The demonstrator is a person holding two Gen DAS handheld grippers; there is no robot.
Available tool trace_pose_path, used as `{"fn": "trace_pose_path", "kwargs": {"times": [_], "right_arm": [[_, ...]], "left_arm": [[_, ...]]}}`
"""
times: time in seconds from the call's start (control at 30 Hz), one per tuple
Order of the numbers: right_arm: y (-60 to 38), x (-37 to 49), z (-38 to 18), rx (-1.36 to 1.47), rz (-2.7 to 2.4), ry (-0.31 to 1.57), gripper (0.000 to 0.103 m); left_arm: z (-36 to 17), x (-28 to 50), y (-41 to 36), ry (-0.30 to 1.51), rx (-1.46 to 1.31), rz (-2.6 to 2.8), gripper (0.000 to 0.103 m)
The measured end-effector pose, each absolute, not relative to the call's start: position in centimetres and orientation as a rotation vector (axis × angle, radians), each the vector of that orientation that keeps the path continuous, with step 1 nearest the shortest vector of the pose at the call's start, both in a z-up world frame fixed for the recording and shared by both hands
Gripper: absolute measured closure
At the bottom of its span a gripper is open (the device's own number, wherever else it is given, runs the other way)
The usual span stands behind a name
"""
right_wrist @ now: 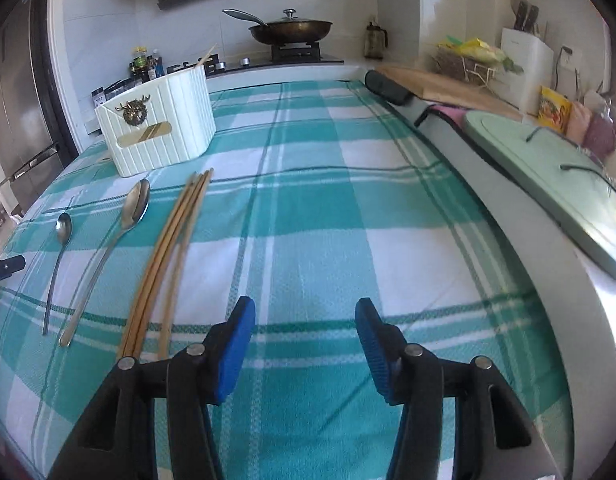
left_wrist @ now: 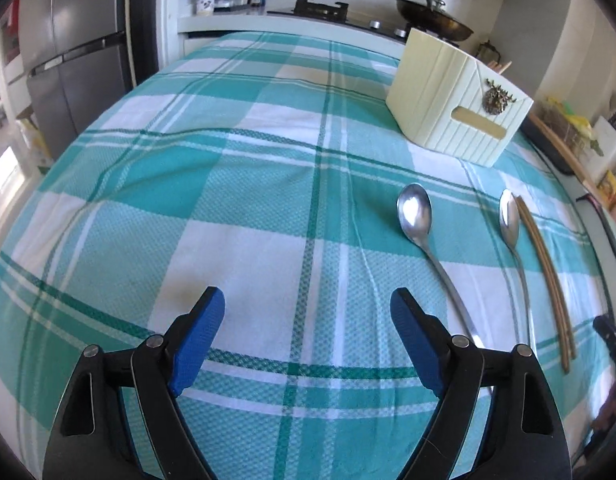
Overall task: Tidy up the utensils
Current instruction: 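Grasp a chopstick from the chopstick bundle with the right tool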
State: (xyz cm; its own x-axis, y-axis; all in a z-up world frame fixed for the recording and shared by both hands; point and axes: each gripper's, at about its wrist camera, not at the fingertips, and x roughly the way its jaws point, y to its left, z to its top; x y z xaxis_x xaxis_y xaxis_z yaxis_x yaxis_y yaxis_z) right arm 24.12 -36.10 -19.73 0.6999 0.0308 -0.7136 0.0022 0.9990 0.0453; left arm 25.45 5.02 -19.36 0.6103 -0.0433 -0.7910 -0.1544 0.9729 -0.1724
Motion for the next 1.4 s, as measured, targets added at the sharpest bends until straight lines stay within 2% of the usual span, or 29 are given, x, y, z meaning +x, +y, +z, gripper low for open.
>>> {"fn": "trace_pose_path", "kwargs": {"times": [0.73,0.8,0.87,1.13,1.33,1.4], "right_arm": [[-31.3,24.5,-20.1,0.013,0.183,0.810,0.050],[-30.6,24.8,-20.2,-0.004,0.204,0.818,0.053],[-30.1,25.1,-20.3,-0.008,0.230,0.829,0.062],[-28.4,26.3,-21.4,-0.056,0.256,0.870,0.074],[-29.1,26.4,-21.4,-0.047,0.192,0.872,0.097],[-29.2,26.4,-21.4,-0.051,0.179,0.871,0.097]], "left_arm": [[-19.5,23.6,3.3,0.871,-0.230,0.040,0.017],[-19.4,23.6,3.3,0.869,-0.232,0.042,0.017],[-19.4,23.6,3.3,0.870,-0.232,0.043,0.017],[-19.3,23.6,3.1,0.863,-0.237,0.042,0.017],[-18.6,24.5,0.6,0.851,-0.231,-0.016,0.017],[-18.4,25.1,-1.1,0.848,-0.215,-0.058,0.017]]}}
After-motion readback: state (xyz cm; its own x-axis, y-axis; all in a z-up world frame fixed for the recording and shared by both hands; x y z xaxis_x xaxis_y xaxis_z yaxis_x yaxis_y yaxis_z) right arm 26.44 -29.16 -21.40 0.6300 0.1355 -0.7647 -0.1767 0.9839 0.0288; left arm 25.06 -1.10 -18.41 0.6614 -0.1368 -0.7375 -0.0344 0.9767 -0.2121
